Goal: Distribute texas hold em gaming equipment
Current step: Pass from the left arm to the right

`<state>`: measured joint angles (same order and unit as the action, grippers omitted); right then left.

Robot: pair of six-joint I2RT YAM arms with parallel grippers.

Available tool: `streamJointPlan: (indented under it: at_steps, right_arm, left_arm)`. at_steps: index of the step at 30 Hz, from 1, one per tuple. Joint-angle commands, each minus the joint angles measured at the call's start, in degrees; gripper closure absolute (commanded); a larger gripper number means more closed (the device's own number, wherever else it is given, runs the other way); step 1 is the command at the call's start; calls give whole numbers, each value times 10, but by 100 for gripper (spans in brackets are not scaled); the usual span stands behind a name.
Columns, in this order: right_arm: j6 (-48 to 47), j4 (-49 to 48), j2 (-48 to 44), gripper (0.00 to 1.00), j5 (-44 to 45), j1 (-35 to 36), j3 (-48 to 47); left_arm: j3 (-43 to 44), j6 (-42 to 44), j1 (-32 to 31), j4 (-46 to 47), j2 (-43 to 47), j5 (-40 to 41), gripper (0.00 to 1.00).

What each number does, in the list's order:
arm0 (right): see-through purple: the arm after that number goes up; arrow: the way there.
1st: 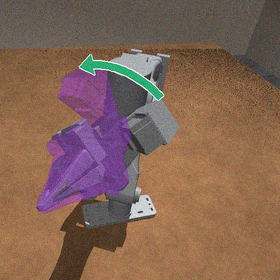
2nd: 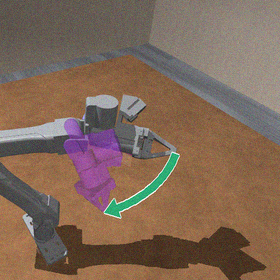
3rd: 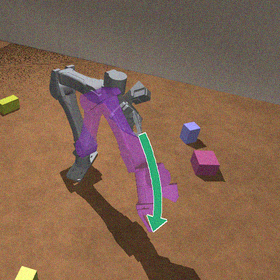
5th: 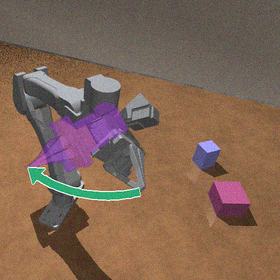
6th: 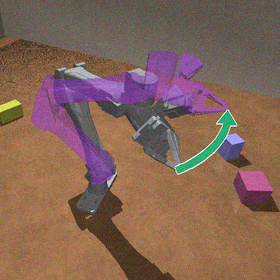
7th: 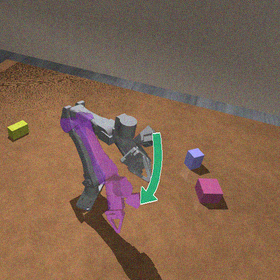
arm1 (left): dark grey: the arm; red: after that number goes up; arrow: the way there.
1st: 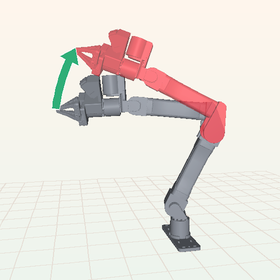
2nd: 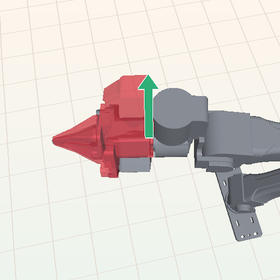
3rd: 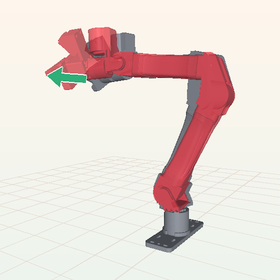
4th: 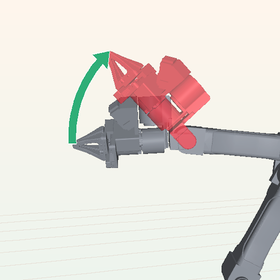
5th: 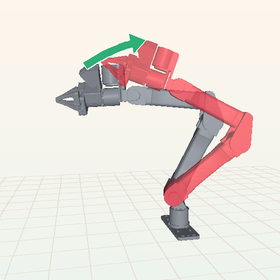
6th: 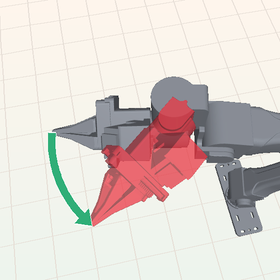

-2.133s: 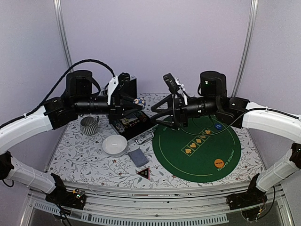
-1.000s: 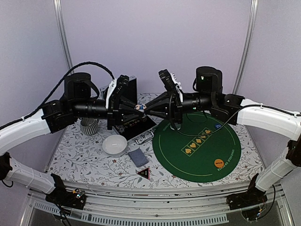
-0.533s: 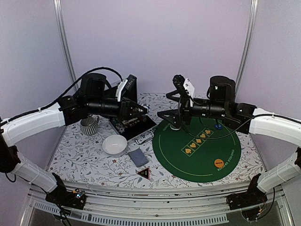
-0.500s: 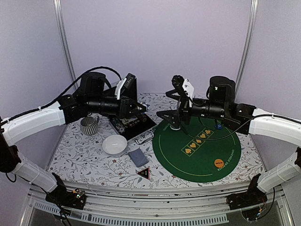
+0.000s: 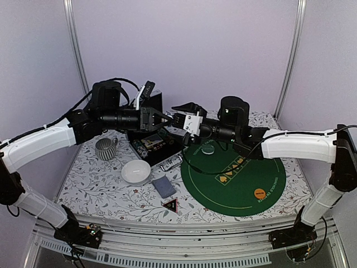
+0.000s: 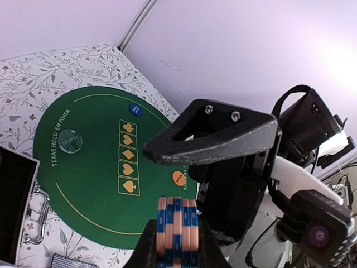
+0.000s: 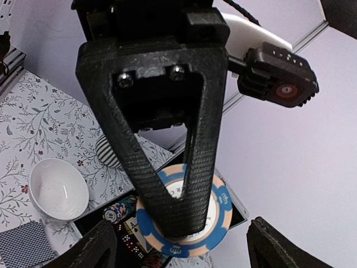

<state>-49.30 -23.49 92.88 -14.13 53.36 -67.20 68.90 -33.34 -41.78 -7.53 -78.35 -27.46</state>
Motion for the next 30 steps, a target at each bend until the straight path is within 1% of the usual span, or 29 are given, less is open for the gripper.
streamJointPlan:
  at_steps: [1, 5, 10, 12, 14, 16, 19, 21, 27, 28, 30]
  right_arm:
    - [-26, -34, 5, 26, -23, 3, -41]
    - [-20, -34, 15, 30, -30, 3, -47]
    - [-20, -20, 21, 30, -31, 3, -54]
    - [-23, -17, 22, 35, -27, 3, -56]
    - [-25, -12, 24, 42, -20, 3, -59]
    - [-26, -4, 25, 43, -14, 3, -63]
    - [-29, 9, 28, 39, 2, 3, -65]
    - [-32, 13, 28, 39, 9, 3, -66]
    - [-43, 26, 29, 55, 12, 3, -69]
    - [-44, 29, 30, 55, 13, 3, -70]
    - [-45, 32, 31, 45, 22, 3, -71]
  left_arm:
    - [-1, -8, -1, 23, 13, -4, 100]
    - [-2, -9, -1, 27, 13, -7, 100]
    - [-6, -9, -1, 36, 12, -12, 100]
    - [-5, -8, 0, 36, 11, -14, 100]
    - [-6, -8, 0, 35, 9, -15, 100]
    - [-7, -8, -1, 36, 10, -16, 100]
    - [-7, -7, 0, 35, 10, -16, 100]
    - [-7, -6, -1, 33, 10, -15, 100]
    - [-7, -2, -1, 31, 9, -16, 100]
    - [-6, -1, 0, 31, 10, -16, 100]
    - [-6, -1, -1, 30, 10, -16, 100]
